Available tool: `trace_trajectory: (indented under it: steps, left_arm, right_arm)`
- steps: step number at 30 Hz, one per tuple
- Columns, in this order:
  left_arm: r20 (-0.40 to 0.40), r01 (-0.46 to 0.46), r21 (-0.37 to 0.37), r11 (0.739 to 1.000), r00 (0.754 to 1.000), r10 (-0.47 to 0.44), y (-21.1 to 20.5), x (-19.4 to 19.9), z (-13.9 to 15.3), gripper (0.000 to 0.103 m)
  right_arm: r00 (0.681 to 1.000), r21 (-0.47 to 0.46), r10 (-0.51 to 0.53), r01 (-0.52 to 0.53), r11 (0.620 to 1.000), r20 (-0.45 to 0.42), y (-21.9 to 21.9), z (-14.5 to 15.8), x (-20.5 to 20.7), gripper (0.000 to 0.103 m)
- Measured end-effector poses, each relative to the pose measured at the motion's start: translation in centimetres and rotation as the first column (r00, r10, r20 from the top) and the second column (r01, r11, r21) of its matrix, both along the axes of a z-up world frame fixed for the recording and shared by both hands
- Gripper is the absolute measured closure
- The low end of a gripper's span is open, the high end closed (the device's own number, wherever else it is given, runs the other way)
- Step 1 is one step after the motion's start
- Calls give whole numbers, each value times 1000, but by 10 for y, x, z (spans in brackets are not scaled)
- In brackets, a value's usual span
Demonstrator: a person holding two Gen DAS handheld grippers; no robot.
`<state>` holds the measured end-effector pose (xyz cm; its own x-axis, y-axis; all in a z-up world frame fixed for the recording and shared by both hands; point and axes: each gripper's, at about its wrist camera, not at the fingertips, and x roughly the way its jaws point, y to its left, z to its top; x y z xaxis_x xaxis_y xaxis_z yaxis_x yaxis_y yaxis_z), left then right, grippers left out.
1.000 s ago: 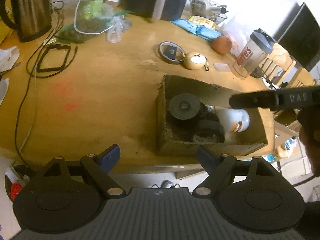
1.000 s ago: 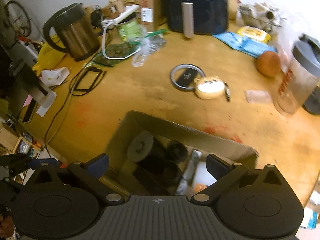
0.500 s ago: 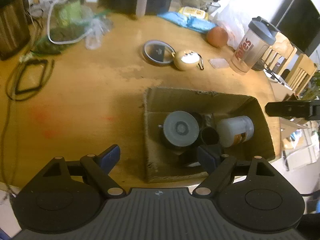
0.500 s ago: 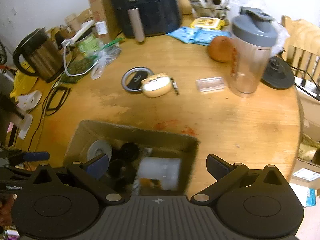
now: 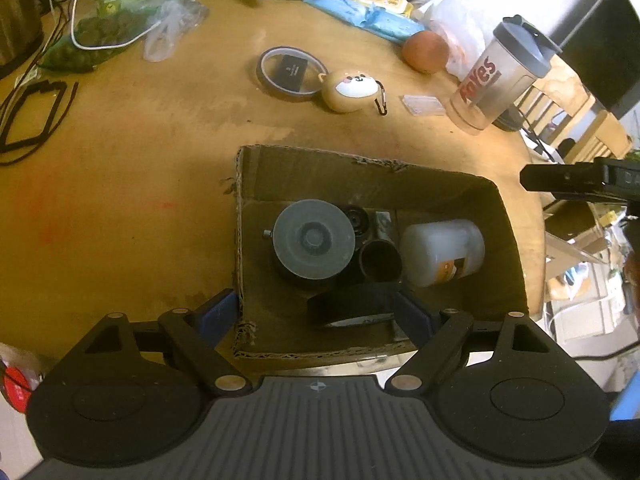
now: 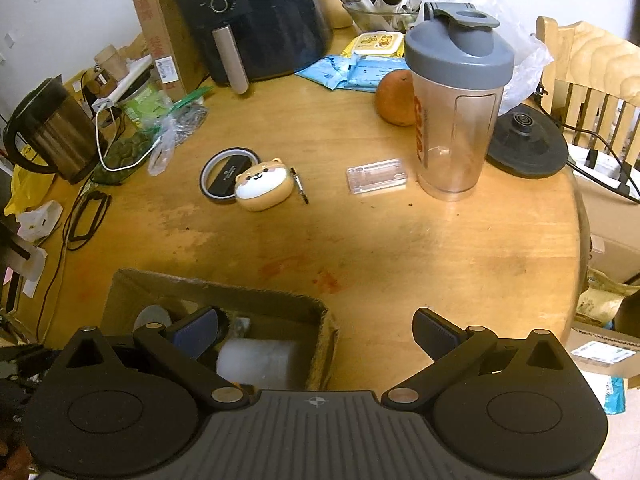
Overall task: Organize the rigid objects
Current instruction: 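Move the right tool to the clear plastic rectangular case and grasp it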
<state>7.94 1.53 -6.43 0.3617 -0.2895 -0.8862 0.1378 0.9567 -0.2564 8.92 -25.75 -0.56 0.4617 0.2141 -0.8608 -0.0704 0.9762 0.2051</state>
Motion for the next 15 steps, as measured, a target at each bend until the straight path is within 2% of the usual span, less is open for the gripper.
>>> trace_trajectory:
  steps: [7,15]
  left_arm:
    - [-15,-27,15,1000,1000,27,-5,1,1,18]
    - [-38,-45,27,999,998,46,-6,0,2,18]
  right_arm:
    - [1000,-12,12,-12,1000,3,-7,-7,21,0]
    - [998,-61,47,-44,997,49,-8,-22,52,0]
